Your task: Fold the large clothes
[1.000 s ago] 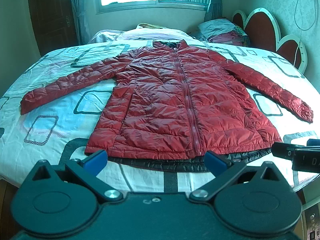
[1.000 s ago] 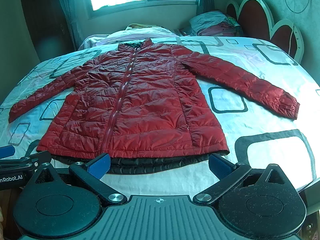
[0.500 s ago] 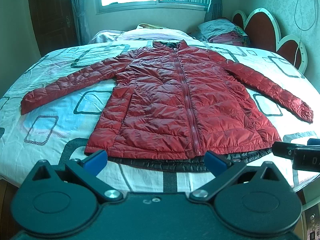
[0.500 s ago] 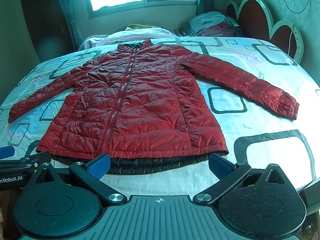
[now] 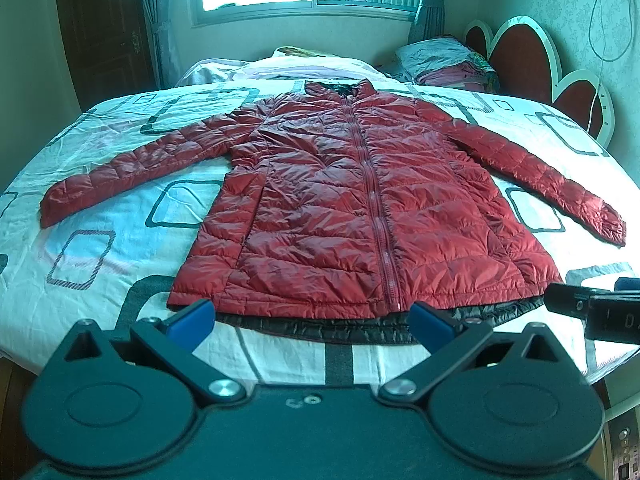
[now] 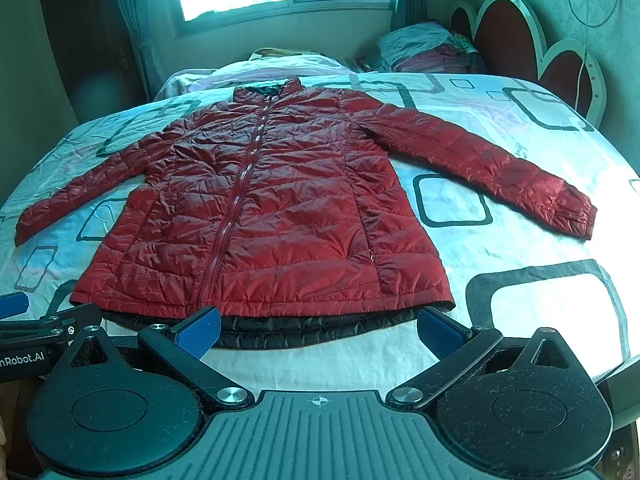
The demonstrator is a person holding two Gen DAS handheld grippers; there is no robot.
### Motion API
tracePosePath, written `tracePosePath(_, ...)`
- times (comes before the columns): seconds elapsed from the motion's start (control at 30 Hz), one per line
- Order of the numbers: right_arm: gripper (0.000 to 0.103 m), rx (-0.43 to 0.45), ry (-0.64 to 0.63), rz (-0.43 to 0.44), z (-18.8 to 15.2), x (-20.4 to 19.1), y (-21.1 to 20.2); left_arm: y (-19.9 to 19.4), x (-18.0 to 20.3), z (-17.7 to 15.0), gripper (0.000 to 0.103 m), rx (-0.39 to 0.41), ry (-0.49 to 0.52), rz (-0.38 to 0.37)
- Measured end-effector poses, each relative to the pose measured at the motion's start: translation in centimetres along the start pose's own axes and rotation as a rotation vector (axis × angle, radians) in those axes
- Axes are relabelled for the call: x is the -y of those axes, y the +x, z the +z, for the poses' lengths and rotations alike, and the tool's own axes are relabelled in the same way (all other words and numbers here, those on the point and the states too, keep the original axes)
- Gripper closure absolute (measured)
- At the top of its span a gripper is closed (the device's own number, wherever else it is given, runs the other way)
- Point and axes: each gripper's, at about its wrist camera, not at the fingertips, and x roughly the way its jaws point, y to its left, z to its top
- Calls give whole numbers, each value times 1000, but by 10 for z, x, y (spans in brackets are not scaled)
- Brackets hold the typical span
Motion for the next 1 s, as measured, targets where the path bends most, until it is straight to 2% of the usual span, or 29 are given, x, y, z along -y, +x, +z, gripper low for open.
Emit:
tracePosePath(0.53,0,-10,8,-3,-2,2,6,5,1,-2,0,0,-2,-9)
tracePosePath(0.7,0,-17,34,-16,0,9,15,15,0,0,0,30,17,-32)
tracePosePath(0.8,0,-10,67,-21,7,20,24,24,-1,9,0,64,18,-63)
tracePosePath(0.87,0,26,102,-13,12,31,28,34,1,19,0,81,33,-64)
tracePosePath(1.0,0,87,182,-38,30,59,40,59,5,52,0,95,42,-130)
